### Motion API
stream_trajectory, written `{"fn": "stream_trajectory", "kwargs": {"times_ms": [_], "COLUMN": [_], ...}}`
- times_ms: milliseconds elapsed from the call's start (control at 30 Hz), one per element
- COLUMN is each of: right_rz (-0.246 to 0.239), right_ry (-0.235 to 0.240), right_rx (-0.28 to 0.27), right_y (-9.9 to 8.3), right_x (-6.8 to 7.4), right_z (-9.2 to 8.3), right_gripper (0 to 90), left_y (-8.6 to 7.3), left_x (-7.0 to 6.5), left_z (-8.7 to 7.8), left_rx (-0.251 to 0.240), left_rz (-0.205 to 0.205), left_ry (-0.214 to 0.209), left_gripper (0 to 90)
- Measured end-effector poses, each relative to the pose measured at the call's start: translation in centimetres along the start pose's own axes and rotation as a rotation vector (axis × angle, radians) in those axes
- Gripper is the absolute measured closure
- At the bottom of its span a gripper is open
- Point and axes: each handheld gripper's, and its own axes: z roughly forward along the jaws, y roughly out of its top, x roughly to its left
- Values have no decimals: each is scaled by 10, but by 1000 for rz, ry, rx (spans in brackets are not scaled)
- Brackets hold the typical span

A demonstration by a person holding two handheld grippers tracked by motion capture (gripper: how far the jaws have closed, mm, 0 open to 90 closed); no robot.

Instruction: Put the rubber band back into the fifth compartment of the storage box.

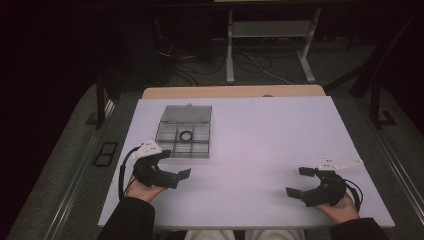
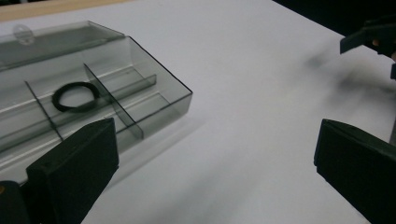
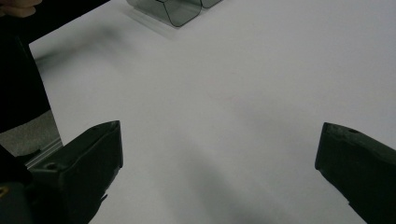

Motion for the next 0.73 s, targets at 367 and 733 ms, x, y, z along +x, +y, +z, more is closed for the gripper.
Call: {"fn": "stream_trajectory", "kwargs": {"times_ms": [367, 733], "right_rz": [-4, -1], "right_ry": [1, 1], "right_rx": [-1, 3], "right_y": [0, 0], "right_x": [0, 0], "right_z": [0, 0], "right_gripper": [5, 5], "left_y": [-19, -38], "left_x": [-10, -10], "left_z": [11, 18], "left_rx": [21, 22], "left_rz": [4, -17], "left_ry": [-43, -71], "left_gripper": [0, 0]}}
